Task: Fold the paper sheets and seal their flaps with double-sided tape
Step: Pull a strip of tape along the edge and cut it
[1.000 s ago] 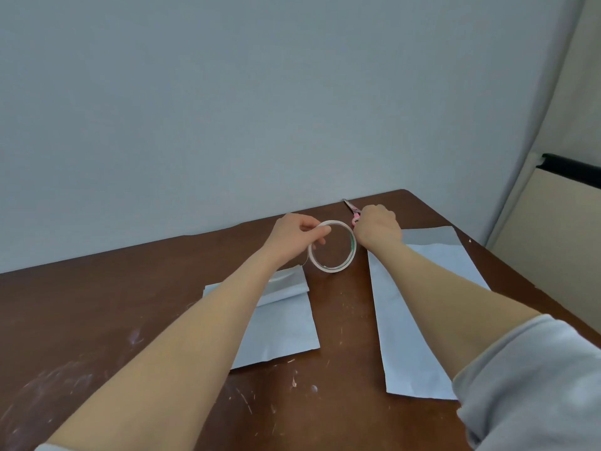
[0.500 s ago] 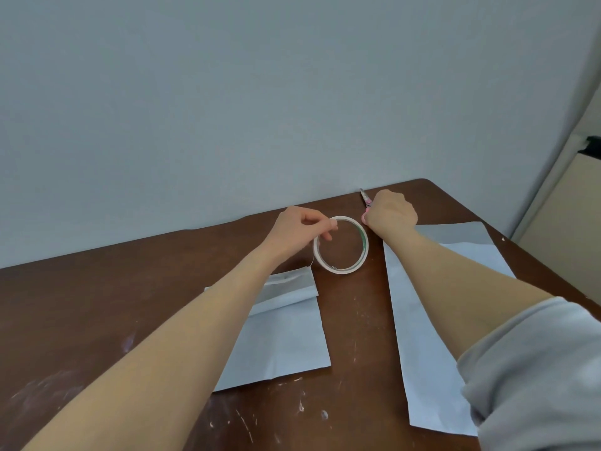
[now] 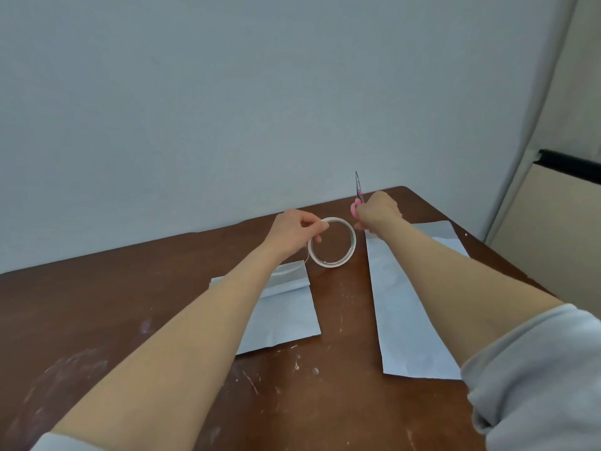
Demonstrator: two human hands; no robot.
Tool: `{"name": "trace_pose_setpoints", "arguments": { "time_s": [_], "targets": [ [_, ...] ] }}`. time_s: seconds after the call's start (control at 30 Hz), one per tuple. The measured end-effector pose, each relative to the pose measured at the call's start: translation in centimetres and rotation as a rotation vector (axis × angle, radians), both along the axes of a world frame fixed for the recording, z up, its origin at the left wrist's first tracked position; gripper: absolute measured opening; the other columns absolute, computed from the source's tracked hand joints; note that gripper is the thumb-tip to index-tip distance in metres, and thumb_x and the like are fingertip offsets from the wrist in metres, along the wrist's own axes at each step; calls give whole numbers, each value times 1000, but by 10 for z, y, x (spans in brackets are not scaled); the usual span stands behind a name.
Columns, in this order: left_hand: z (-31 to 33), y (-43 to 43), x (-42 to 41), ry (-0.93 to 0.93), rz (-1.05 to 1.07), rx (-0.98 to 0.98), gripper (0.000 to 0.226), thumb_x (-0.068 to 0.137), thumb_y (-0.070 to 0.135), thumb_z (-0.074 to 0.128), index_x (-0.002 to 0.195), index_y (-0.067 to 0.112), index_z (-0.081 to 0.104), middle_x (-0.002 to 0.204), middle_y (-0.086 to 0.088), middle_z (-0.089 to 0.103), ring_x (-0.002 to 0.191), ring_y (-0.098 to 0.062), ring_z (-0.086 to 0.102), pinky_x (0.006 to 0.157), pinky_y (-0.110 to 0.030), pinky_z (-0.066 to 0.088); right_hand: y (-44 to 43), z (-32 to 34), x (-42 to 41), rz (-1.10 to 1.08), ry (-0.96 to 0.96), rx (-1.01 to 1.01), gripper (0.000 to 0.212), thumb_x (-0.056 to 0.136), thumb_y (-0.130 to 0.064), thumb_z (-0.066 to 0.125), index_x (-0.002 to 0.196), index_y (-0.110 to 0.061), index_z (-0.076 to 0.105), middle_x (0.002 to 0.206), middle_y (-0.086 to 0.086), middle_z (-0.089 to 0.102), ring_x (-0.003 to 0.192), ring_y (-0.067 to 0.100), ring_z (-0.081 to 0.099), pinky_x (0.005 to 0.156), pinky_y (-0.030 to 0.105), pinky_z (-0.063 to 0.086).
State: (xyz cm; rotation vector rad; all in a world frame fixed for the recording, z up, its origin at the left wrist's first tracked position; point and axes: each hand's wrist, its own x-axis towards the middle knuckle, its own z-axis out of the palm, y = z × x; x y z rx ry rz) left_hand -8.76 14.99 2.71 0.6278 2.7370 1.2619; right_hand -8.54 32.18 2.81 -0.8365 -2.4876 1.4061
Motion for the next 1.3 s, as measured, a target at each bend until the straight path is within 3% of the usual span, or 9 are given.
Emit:
{"name": "trace_pose_setpoints", "arguments": {
  "time_s": [0.1,0.23,0.33,0.43,0.57,0.7,0.9,1.07,1.3],
  "targets": [
    [6,-3,14,-3,47,-45,21,92,31,59,86,16,72,66,5,66,42,-6,47,50,-18,44,0,9,24,-3,10,-13,22,96,-19,44,79,-11,54,37,-4,57,39,6,60,48,21,36],
    [8,-9,28,-49,103,-79,22,93,26,58,84,10,72,65,-3,67,48,-10,58,53,-17,50,-3,9,51,50,17,-50,20,95,-13,48,80,-4,58,76,10,71,72,17,72,57,22,46],
    [6,-14,36,-100,130,-45,15,91,15,61,91,5,71,77,-10,70,63,-17,68,63,-23,58,-8,6,78,132,64,-208,15,95,-10,49,86,-6,61,70,6,64,42,9,63,36,13,36],
    [5,-17,43,-127,160,-17,11,89,8,62,96,5,69,85,-12,70,66,-17,69,64,-22,58,-9,5,104,219,-10,-244,11,89,-7,55,86,-13,64,69,-4,63,36,5,54,37,14,24],
    [6,-19,47,-113,200,-6,10,89,8,63,97,5,69,83,-9,68,61,-12,66,60,-18,56,-3,13,122,353,-211,-150,12,86,-22,68,76,-16,70,61,-1,59,44,5,48,42,15,24],
    [6,-19,45,-107,247,14,10,91,10,62,96,4,69,84,-12,68,67,-20,68,70,-27,59,1,20,128,405,-365,-168,39,78,-46,74,89,-10,66,71,4,57,43,5,47,45,13,31],
    [8,-16,45,-117,283,92,13,90,7,61,101,2,66,86,-15,68,59,-18,65,54,-20,54,-10,15,129,517,-563,-90,41,71,-51,78,79,-14,63,71,3,58,47,8,48,44,13,35],
    [12,-16,45,-106,284,112,11,91,10,62,99,4,65,87,-14,69,66,-21,68,61,-23,57,-32,4,122,514,-561,-47,46,75,-50,76,91,-10,59,73,4,61,43,7,44,45,14,32],
    [14,-21,46,-124,284,148,6,91,9,61,94,6,64,87,-14,68,73,-24,69,72,-32,60,-51,-5,116,506,-470,-54,37,81,-44,72,76,-10,58,67,5,60,31,4,40,40,14,29]
  ]
}}
